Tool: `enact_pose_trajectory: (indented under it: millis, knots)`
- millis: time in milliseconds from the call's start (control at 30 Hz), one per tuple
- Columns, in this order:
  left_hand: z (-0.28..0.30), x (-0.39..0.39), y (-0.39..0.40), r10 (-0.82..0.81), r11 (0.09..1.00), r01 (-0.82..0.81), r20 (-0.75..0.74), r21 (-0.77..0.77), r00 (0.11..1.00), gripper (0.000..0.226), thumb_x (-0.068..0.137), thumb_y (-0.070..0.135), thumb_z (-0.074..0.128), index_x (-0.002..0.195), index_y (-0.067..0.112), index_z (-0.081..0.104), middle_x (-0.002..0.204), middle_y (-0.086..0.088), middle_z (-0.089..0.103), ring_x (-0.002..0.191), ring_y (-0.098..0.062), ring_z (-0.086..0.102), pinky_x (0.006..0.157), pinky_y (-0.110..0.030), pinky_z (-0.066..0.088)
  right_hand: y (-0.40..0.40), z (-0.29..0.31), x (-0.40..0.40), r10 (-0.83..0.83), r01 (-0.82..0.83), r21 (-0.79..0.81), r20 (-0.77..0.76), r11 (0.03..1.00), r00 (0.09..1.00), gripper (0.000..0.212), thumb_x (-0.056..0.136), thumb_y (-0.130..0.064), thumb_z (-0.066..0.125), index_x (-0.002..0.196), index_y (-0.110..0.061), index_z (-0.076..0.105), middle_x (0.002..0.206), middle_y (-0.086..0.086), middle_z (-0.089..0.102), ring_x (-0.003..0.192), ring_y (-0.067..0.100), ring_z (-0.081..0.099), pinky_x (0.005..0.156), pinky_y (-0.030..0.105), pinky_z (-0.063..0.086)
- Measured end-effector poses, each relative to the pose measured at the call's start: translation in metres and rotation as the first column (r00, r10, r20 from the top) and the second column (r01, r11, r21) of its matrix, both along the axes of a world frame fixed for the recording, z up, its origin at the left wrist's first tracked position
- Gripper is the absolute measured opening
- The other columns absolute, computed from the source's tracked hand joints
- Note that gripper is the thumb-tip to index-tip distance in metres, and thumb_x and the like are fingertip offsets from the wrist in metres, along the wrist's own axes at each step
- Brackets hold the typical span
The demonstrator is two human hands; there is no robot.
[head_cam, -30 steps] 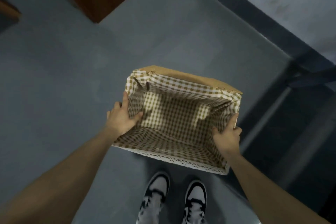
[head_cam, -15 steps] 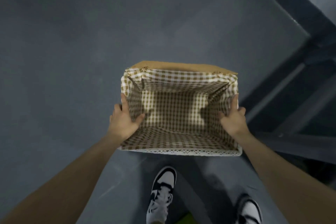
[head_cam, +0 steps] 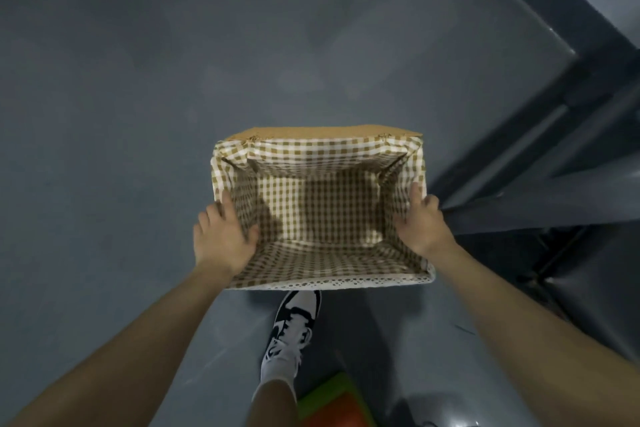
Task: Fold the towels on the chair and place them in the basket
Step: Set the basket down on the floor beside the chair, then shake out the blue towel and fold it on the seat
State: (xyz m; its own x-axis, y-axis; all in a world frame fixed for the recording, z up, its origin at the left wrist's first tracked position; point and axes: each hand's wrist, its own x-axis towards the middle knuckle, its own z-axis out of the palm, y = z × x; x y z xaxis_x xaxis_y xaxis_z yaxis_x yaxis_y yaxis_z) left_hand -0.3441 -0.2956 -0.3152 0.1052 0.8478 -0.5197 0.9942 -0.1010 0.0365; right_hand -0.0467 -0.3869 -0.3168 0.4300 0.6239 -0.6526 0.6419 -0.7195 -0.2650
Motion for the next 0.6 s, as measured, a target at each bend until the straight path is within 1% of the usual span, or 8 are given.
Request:
enact_pose_trajectory:
  millis: [67,133,200,233,333,400,500,600]
  knots:
    - [0.02,0.018,-0.007,-0.068,0.997,0.067,0.024,0.037,0.997,0.071,0.095,0.044,0.043,0.149,0.007,0.015,0.149,-0.02,0.025,0.136,-0.036,0.026,0.111,-0.045,0.025,-0.005,0.02,-0.004,0.084,-0.09,0.08,0.08,0.993,0.993,0.063,0.099,-0.03,0.046,0.151,-0.015,0.014,0.146,0.018,0.028,0.126,0.039,0.039,0.099,0.047,0.04]
    - [0.045,0.039,-0.018,-0.181,0.981,0.175,0.073,0.084,0.981,0.062,0.096,0.037,0.046,0.146,0.005,0.027,0.15,-0.018,0.028,0.138,-0.034,0.025,0.113,-0.046,0.022,-0.015,0.049,-0.008,0.155,-0.179,0.189,0.134,0.965,0.979,0.054,0.099,-0.028,0.044,0.148,-0.013,0.026,0.146,0.015,0.032,0.125,0.035,0.042,0.097,0.045,0.041]
    - [0.078,0.063,-0.03,-0.288,0.95,0.261,0.155,0.174,0.945,0.053,0.094,0.03,0.053,0.138,0.003,0.041,0.143,-0.019,0.04,0.132,-0.036,0.035,0.109,-0.048,0.025,-0.027,0.084,-0.006,0.201,-0.254,0.305,0.194,0.918,0.96,0.045,0.099,-0.024,0.043,0.142,-0.01,0.038,0.139,0.013,0.042,0.12,0.033,0.047,0.094,0.043,0.042]
    - [0.097,0.078,-0.036,-0.336,0.93,0.289,0.204,0.228,0.92,0.049,0.092,0.026,0.056,0.134,0.002,0.047,0.138,-0.019,0.046,0.127,-0.037,0.042,0.106,-0.049,0.03,-0.034,0.104,-0.003,0.188,-0.263,0.376,0.225,0.888,0.956,0.039,0.098,-0.02,0.045,0.135,-0.008,0.047,0.132,0.013,0.049,0.114,0.034,0.051,0.09,0.044,0.044]
    - [0.156,0.126,-0.057,-0.485,0.855,0.364,0.318,0.371,0.815,0.04,0.091,0.022,0.058,0.125,0.002,0.056,0.127,-0.015,0.057,0.117,-0.035,0.053,0.099,-0.047,0.038,-0.062,0.162,0.013,0.056,-0.202,0.568,0.263,0.798,0.963,0.027,0.089,-0.015,0.048,0.108,-0.004,0.064,0.104,0.014,0.064,0.09,0.037,0.06,0.073,0.042,0.049]
    - [0.195,0.165,-0.071,-0.579,0.801,0.423,0.371,0.423,0.726,0.038,0.088,0.024,0.052,0.12,0.004,0.06,0.123,-0.012,0.06,0.114,-0.031,0.055,0.098,-0.038,0.034,-0.089,0.196,0.034,-0.023,-0.168,0.61,0.293,0.774,0.956,0.027,0.085,-0.018,0.047,0.099,-0.005,0.067,0.094,0.012,0.065,0.08,0.035,0.061,0.065,0.039,0.049]
    - [0.243,0.233,-0.101,-0.702,0.712,0.545,0.43,0.443,0.567,0.039,0.088,0.028,0.044,0.113,0.004,0.063,0.118,-0.01,0.062,0.108,-0.029,0.058,0.094,-0.033,0.031,-0.141,0.237,0.075,-0.171,-0.072,0.636,0.313,0.768,0.934,0.028,0.087,-0.019,0.047,0.1,-0.006,0.068,0.094,0.01,0.065,0.079,0.034,0.061,0.067,0.04,0.051]
    - [0.275,0.307,-0.143,-0.798,0.594,0.641,0.461,0.486,0.389,0.04,0.086,0.03,0.044,0.109,0.005,0.065,0.113,-0.008,0.065,0.103,-0.026,0.06,0.09,-0.032,0.032,-0.204,0.264,0.123,-0.356,0.033,0.671,0.35,0.74,0.867,0.029,0.088,-0.019,0.048,0.105,-0.006,0.067,0.098,0.009,0.065,0.082,0.033,0.061,0.071,0.04,0.05]
